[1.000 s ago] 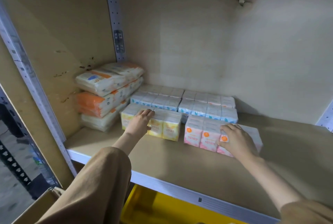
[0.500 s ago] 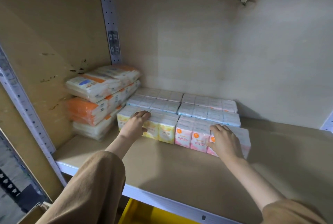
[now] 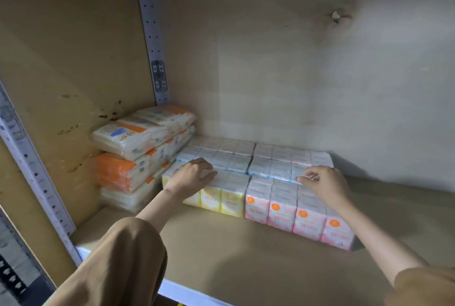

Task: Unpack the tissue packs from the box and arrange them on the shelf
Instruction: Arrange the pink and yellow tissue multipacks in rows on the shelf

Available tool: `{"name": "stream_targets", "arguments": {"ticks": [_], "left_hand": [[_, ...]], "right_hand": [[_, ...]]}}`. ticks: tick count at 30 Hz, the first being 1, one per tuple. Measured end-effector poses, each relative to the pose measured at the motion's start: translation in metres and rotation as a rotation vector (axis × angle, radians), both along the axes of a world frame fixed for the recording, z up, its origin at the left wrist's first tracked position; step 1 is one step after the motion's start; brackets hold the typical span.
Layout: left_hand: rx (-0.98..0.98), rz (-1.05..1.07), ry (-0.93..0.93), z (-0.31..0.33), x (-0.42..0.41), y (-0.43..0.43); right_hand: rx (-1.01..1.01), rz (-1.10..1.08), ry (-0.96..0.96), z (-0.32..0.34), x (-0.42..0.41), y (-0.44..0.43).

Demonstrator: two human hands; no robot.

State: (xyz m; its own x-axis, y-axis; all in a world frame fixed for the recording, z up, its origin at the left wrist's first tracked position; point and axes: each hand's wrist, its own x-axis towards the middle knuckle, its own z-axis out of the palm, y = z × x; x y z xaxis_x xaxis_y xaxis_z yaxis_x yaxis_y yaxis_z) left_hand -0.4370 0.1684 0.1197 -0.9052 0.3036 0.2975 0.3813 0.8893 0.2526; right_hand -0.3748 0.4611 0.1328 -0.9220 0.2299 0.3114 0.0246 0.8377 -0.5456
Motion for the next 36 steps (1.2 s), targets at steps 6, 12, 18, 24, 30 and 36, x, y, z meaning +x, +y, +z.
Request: {"name": "stream_targets", "arguments": {"ticks": [6, 12, 18, 24, 30, 36], "left_hand": [[0.110, 0.029, -0.046, 0.005, -0.040, 0.040], [0.068, 0.104, -0.110, -0.005, -0.055, 0.034], [0.101, 0.099, -0.122, -0.004, -0.061, 0.028], [0.105, -0.086, -0.052, -0.001, -0.035, 0.024], [-0.044, -0.329, -0.121, -0.014, 0.002, 0.006], [-0.092, -0.299, -0.114, -0.012, -0.001, 0.006]], "right_hand": [[0.016, 0.003, -0.119, -0.013, -0.031, 0.019], [0.039, -0.053, -0.081, -0.019, -0.041, 0.012], [0.051, -0.013, -0.058, -0.022, -0.045, 0.007], [0.098, 0.073, 0.033, -0.013, -0.017, 0.008], [0.278, 0.362, -0.162, -0.018, 0.028, 0.000], [0.357, 0.322, -0.079, -0.021, 0.024, -0.013]]}}
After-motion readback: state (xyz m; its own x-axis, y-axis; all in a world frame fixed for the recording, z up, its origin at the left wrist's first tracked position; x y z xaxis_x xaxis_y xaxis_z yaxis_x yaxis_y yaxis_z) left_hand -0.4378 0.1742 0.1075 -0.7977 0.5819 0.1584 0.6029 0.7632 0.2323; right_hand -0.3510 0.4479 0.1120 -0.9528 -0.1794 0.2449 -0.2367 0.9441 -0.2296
